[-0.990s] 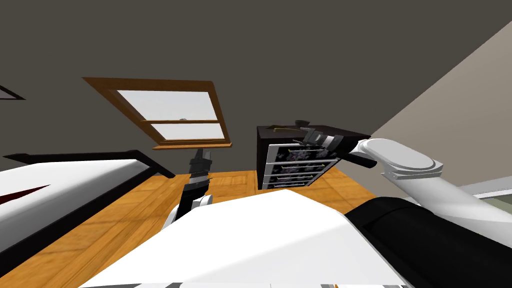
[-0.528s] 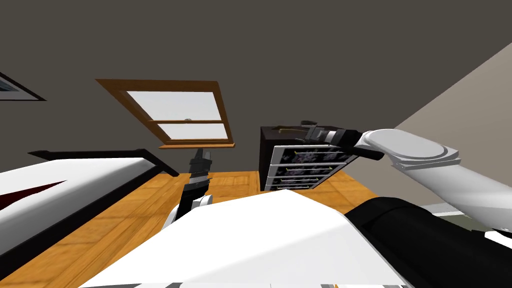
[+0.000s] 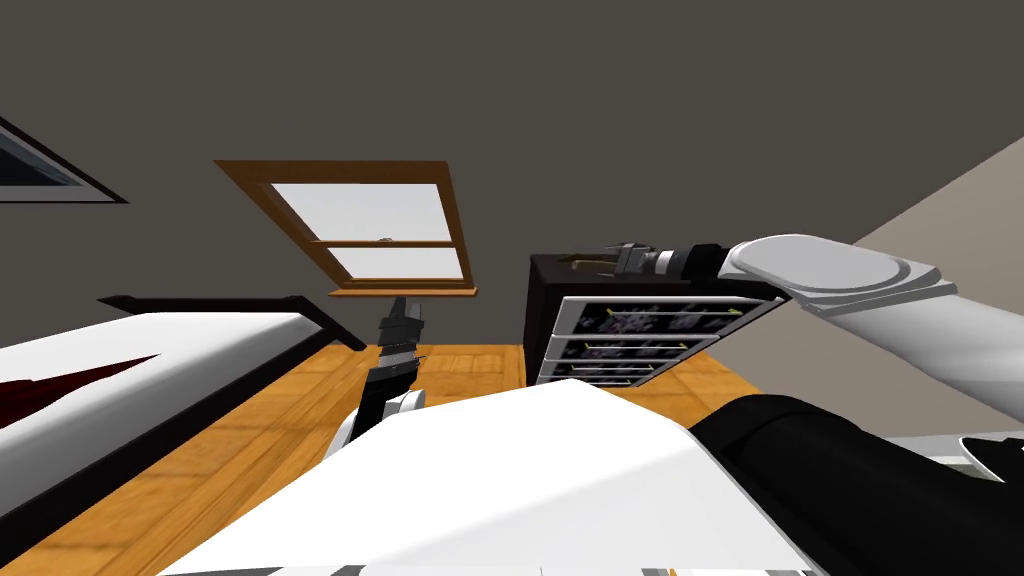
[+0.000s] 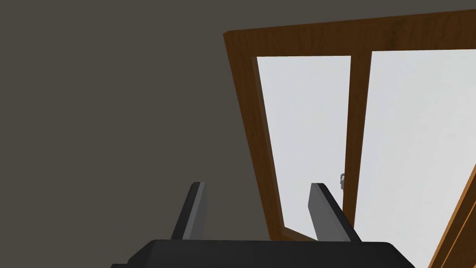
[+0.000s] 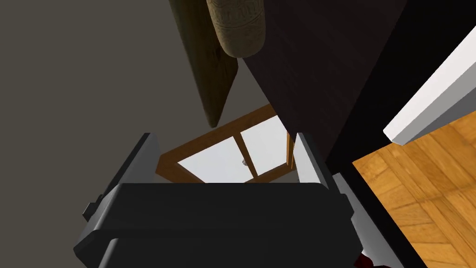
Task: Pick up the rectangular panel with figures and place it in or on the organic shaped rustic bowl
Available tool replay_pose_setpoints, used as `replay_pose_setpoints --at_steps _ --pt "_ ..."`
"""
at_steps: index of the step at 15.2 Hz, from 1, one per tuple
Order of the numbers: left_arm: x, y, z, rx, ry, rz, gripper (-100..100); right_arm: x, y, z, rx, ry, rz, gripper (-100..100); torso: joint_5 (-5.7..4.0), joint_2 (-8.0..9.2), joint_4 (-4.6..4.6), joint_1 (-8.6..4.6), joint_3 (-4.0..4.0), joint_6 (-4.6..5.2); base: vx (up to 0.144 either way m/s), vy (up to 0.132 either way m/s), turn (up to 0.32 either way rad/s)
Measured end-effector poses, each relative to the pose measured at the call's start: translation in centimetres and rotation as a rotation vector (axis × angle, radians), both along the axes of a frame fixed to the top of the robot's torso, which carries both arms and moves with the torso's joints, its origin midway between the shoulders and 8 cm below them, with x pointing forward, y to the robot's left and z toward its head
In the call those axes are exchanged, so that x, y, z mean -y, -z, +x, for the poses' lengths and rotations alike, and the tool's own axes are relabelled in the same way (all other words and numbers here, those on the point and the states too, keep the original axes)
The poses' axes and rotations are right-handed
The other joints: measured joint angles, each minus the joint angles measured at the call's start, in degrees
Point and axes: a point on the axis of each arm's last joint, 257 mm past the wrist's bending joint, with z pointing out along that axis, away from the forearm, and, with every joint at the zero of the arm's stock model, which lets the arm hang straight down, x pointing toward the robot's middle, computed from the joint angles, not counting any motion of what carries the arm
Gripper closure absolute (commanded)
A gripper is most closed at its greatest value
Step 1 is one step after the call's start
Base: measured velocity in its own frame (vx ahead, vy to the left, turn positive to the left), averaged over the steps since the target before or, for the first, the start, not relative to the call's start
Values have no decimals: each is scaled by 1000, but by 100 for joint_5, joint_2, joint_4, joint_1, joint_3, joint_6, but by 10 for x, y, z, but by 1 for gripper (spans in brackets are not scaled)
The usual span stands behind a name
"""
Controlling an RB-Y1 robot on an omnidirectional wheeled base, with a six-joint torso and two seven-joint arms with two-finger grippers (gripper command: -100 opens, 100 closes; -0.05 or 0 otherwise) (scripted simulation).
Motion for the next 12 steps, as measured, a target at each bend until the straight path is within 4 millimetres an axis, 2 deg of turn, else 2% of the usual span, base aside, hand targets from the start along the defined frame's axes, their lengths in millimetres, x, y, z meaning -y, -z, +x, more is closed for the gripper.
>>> replay_pose_setpoints --at_steps 8,10,11,12 --pt "0 0 0 0 0 0 0 21 -4 15 -64 36 -150 -100 -1 -1 0 -4 0 0 77 60 50" --pt "0 0 0 0 0 0 0 23 -5 17 -72 40 -166 -100 -4 9 2 -11 5 2 29 22 6" --pt "0 0 0 0 0 0 0 23 -5 17 -72 40 -166 100 -6 18 4 -19 11 3 8 6 1" --pt "0 0 0 0 0 0 0 23 -5 17 -72 40 -166 100 -7 25 6 -24 15 4 5 4 1"
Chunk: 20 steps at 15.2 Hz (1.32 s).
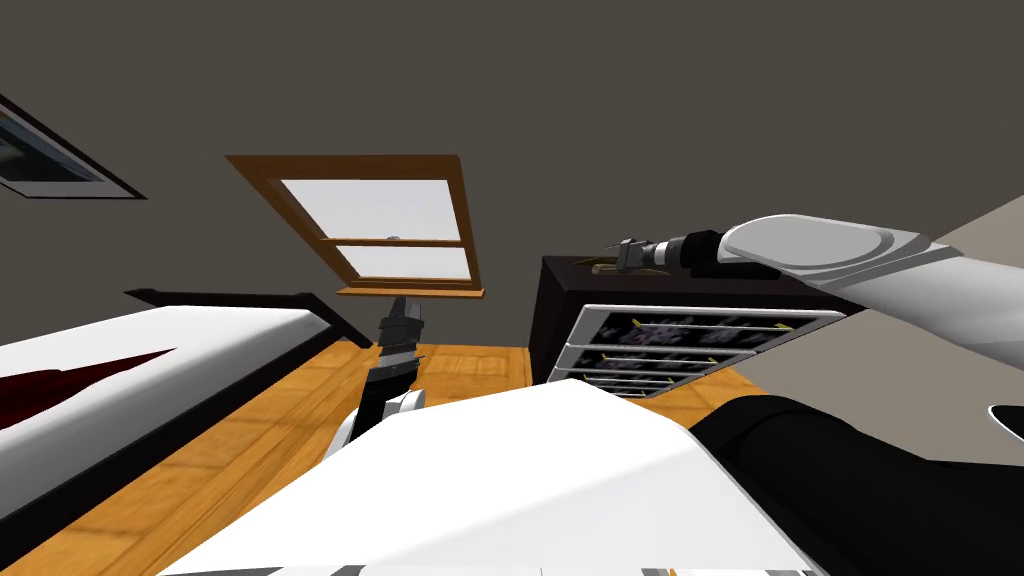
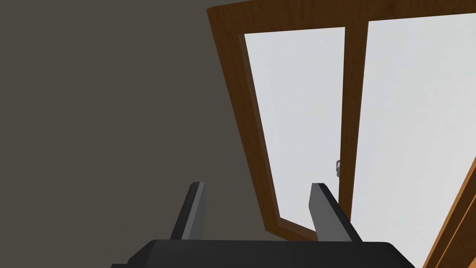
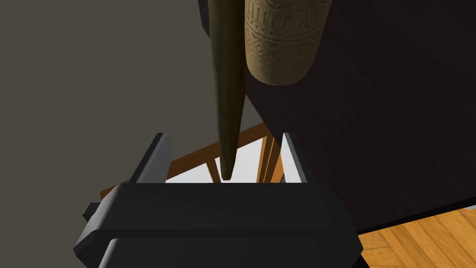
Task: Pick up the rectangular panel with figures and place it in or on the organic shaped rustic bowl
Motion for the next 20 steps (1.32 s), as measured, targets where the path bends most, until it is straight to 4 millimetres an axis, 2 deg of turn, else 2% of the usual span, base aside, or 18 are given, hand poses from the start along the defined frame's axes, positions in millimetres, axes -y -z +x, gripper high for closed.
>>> replay_pose_setpoints --at_steps 4,6,10,20 --pt "0 0 0 0 0 0 0 0 0 0 -1 0 0 100 -4 8 3 -8 5 -2 0 0 0" --pt "0 0 0 0 0 0 0 3 -2 1 0 6 -3 100 -4 23 7 -34 13 -1 -86 -138 67" --pt "0 0 0 0 0 0 0 14 -17 4 9 34 -9 100 -25 75 23 -113 47 15 -147 -211 67" --pt "0 0 0 0 0 1 0 52 -61 12 33 131 -18 100 -30 111 40 -152 73 22 -162 -250 88"
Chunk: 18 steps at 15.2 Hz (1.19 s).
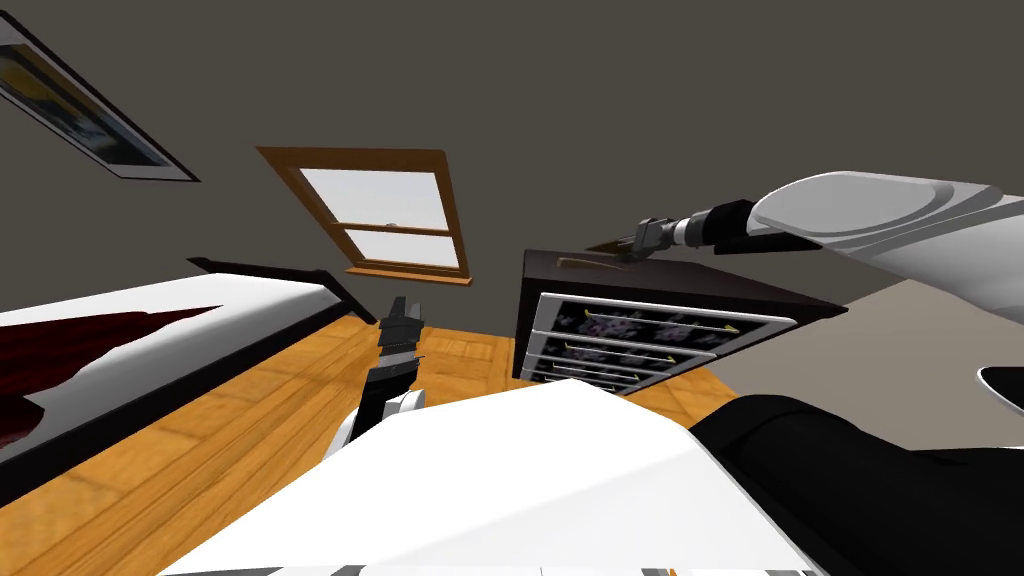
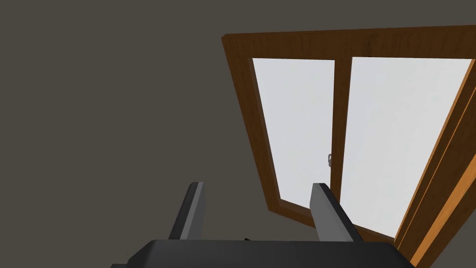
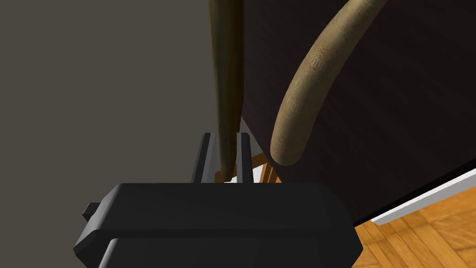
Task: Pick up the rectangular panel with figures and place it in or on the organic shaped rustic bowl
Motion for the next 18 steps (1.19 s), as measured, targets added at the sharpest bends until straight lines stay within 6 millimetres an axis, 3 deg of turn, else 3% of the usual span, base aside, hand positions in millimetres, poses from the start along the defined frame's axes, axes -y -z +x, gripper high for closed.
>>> replay_pose_setpoints --at_steps 11,14,18 --pt "0 0 0 0 0 0 0 36 -60 4 34 114 7 100 3 -1 8 2 4 1 -170 -250 106" --pt "0 0 0 0 0 0 0 43 -74 5 33 145 5 100 10 -42 -2 26 -20 -8 -69 -219 172" --pt "0 0 0 0 0 0 0 48 -84 10 16 181 3 100 22 -116 -25 70 -66 -27 27 -150 210"
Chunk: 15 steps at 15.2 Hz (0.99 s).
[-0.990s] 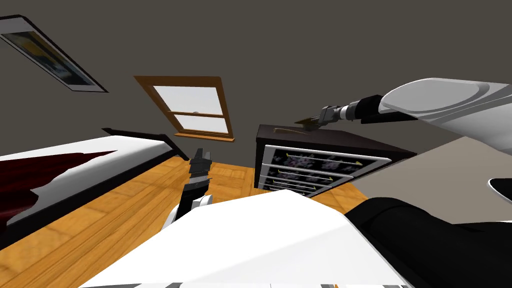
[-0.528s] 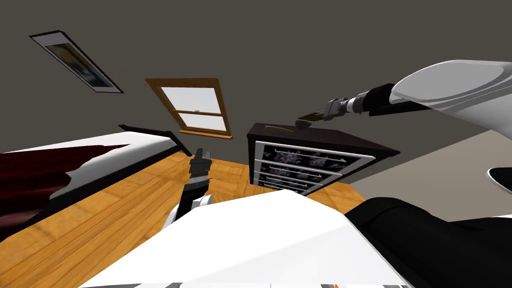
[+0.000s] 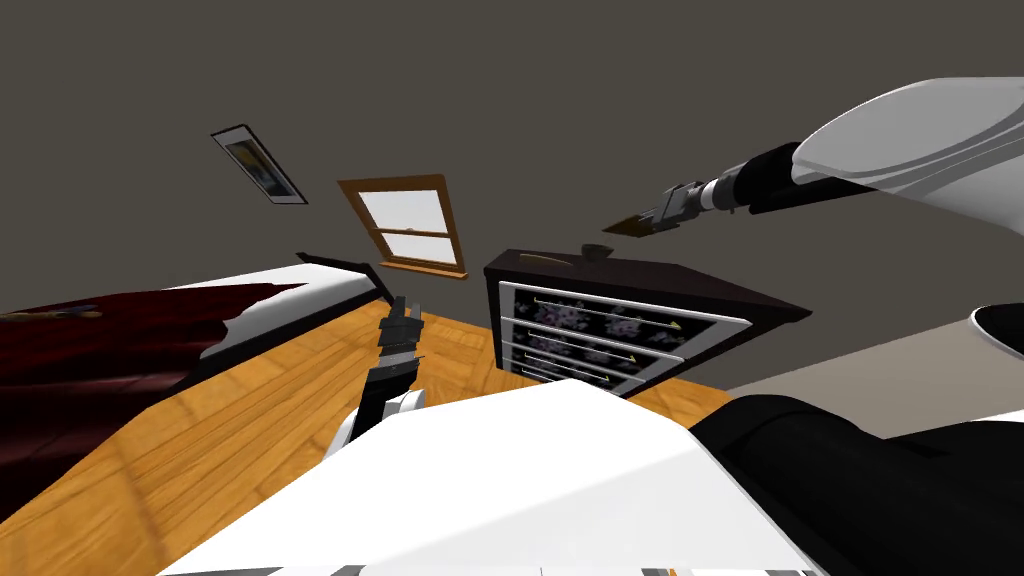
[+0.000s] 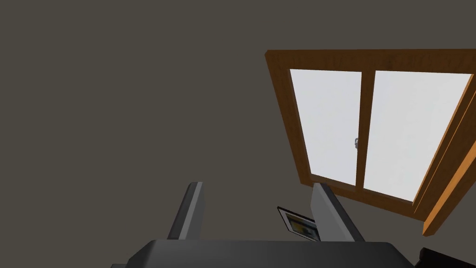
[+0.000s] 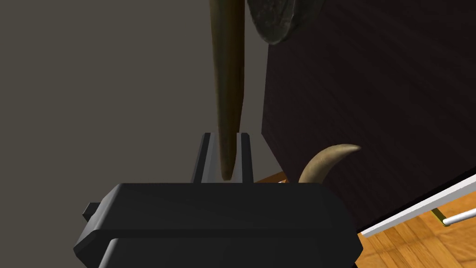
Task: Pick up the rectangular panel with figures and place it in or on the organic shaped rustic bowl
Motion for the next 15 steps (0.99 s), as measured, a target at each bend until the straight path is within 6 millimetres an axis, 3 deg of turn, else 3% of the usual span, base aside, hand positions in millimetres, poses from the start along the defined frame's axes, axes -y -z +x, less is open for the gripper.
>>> replay_pose_setpoints --at_steps 10,11,15 --pt "0 0 0 0 0 0 0 5 -17 16 -49 89 9 100 20 -71 -18 35 -43 -23 67 -132 238" --pt "0 0 0 0 0 0 0 4 -17 16 -48 91 11 -100 18 -62 -16 47 -38 -13 19 -35 21" --pt "0 0 0 0 0 0 0 4 -17 16 -48 91 11 -100 29 -26 -4 86 -15 -8 5 -7 2"
